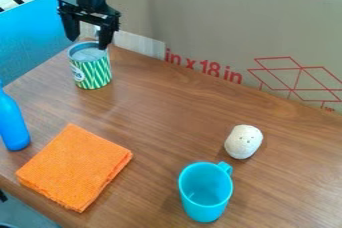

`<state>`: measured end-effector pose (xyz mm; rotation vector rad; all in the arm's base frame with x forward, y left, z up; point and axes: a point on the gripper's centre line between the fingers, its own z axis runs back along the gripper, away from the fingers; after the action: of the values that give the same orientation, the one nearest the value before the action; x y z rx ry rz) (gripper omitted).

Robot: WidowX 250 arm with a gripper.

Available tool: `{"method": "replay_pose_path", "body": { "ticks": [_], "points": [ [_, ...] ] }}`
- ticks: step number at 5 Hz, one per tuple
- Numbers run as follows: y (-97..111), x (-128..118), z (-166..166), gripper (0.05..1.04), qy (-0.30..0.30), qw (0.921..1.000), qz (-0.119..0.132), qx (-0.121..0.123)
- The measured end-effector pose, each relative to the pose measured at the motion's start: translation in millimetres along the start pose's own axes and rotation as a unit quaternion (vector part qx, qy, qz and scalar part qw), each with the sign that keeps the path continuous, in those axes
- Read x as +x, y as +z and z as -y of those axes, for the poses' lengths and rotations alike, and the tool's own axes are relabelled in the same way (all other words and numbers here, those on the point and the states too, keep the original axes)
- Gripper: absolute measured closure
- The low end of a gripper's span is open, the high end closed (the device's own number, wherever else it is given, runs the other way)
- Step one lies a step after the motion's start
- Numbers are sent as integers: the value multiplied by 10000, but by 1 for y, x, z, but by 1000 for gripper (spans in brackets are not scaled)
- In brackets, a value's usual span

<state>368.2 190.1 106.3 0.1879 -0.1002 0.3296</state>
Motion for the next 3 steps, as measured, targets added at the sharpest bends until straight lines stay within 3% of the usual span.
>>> {"method": "replay_pose_path", "body": {
  "ticks": [2, 3],
  "points": [
    [-11, -11, 3, 82, -12, 9998, -181, -70],
    [-11, -12, 1, 82, 39, 9998, -198, 8]
  ]
}}
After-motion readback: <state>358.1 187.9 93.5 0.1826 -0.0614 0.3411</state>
